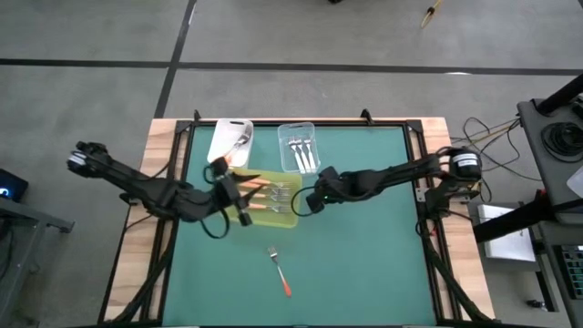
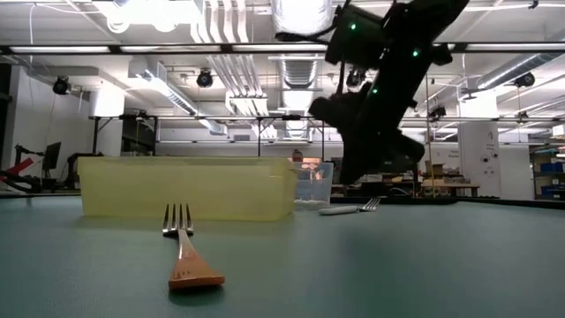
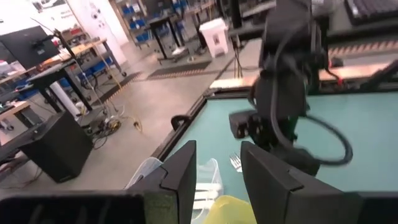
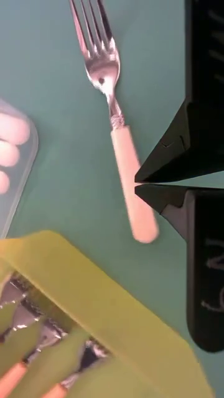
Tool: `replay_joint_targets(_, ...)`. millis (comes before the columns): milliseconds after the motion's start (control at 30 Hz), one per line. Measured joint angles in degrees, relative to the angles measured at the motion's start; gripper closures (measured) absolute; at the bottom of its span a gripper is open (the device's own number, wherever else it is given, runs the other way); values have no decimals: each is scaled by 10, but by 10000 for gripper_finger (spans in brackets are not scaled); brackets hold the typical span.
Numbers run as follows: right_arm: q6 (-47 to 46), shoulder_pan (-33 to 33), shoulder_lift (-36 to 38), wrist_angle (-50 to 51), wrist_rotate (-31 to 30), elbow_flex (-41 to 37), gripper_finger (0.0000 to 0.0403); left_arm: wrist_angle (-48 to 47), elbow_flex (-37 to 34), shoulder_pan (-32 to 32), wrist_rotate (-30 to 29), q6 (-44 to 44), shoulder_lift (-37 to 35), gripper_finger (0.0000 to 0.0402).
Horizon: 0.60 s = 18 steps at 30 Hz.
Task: Sort silverware by color (type)
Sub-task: Put the white fork into the transparent bin
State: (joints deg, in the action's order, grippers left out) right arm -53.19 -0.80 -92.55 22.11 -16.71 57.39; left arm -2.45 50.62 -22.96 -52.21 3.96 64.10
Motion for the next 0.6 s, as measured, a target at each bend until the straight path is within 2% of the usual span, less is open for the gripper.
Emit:
replay_joint_targets(233,-45,0,-32,-24,-31,0,394,114,-77,0,-7,92,-64,294)
replay_joint_targets(400,-55,0,-43,-65,-55,0,394,119,-91,0,-54,108,-98,294)
replay_joint_targets(600,-55,-1,-61,-110,-83,0,394,119,-109,1,-58,121,-122,294)
